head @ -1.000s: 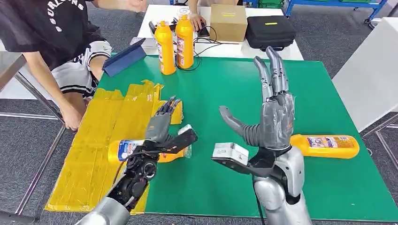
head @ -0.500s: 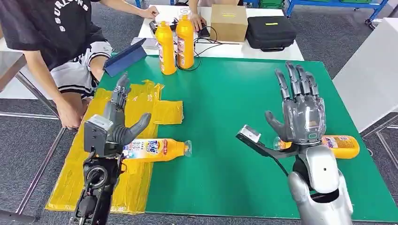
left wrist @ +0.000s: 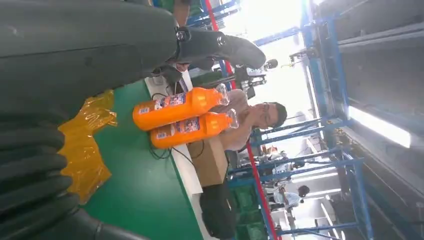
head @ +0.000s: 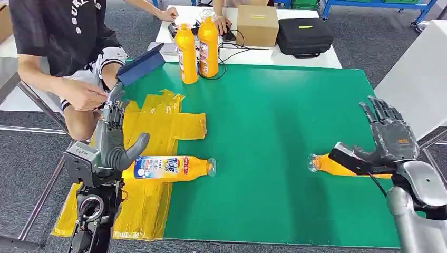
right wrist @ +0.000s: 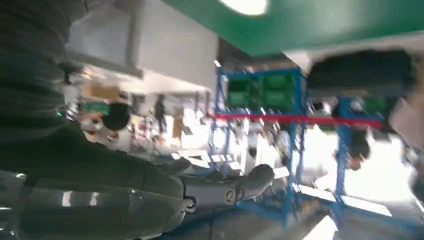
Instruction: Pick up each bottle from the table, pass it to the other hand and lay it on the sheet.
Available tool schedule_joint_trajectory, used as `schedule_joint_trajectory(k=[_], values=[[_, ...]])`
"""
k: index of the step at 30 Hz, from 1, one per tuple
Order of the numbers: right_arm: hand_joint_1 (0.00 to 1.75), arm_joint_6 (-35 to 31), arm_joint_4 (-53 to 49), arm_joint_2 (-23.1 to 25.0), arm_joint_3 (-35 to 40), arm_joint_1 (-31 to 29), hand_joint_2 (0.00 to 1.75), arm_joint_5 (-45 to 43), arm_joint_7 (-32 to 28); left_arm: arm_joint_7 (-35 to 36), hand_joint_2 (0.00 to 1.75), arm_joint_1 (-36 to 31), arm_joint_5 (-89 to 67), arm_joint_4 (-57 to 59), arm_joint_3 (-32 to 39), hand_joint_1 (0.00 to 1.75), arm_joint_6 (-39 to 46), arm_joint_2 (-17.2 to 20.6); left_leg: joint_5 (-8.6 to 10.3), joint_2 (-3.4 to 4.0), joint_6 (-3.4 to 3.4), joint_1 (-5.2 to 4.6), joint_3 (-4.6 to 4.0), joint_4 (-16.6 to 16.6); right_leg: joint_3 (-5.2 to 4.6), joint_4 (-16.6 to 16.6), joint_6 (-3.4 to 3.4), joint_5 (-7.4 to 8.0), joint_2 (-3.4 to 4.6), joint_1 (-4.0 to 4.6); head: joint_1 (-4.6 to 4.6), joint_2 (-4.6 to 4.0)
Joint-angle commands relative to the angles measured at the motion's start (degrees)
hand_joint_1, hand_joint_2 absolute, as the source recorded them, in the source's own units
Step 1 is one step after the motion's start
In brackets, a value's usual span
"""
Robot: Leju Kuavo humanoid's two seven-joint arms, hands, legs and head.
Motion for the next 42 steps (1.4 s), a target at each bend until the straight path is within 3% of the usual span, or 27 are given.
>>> schedule_joint_trajectory(k=[1,8,14,27,31,42], values=[[0.00,3.01,23.15,-2.66,-2.00,-7.82,1.75,-1.39,-0.88,0.22,1.75,-2.04,0.91,1.87,-0.47,0.00,0.24,1.60,-0.10,0.10,-0.14,0.05,0.34,-0.12,0.36,-0.18,-0.06,-0.06,0.02,0.06,0.00,0.00],[0.00,4.19,25.58,-2.60,-2.44,-8.72,1.75,-2.81,-1.80,0.33,1.75,-1.95,1.34,1.90,-0.74,0.00,0.69,1.76,-0.13,0.21,-0.17,0.06,0.44,-0.16,0.45,-0.21,-0.08,-0.07,0.11,0.07,-0.02,0.00],[0.00,8.74,28.35,-5.60,-1.34,-6.90,1.75,-5.15,-2.57,1.07,1.75,-2.68,1.83,2.32,-1.93,0.00,1.07,1.71,-0.08,0.06,-0.14,0.04,0.28,-0.11,0.32,-0.15,-0.06,-0.07,-0.03,0.05,0.00,0.00],[0.00,9.79,27.79,-6.02,-0.43,-5.79,1.75,-6.58,-2.48,1.14,1.75,-2.20,1.83,2.13,-2.19,0.00,1.12,1.83,-0.07,0.12,-0.12,0.04,0.20,-0.10,0.21,-0.14,-0.06,-0.04,0.04,0.05,-0.02,0.00],[0.00,9.00,33.84,-6.09,1.58,-11.57,1.75,-6.21,-2.06,1.65,1.75,-3.90,0.46,3.73,-2.63,0.00,3.65,1.61,-0.11,0.26,-0.14,0.04,0.28,-0.09,0.26,-0.14,-0.06,-0.03,0.16,0.05,0.00,0.00],[0.00,7.97,40.48,-6.10,4.43,-13.96,1.75,-6.20,-1.87,1.75,1.75,-3.95,0.67,4.50,-4.86,0.00,5.81,2.12,-0.11,0.26,-0.12,0.05,0.33,-0.14,0.36,-0.19,-0.07,-0.05,0.17,0.05,0.00,0.00]])
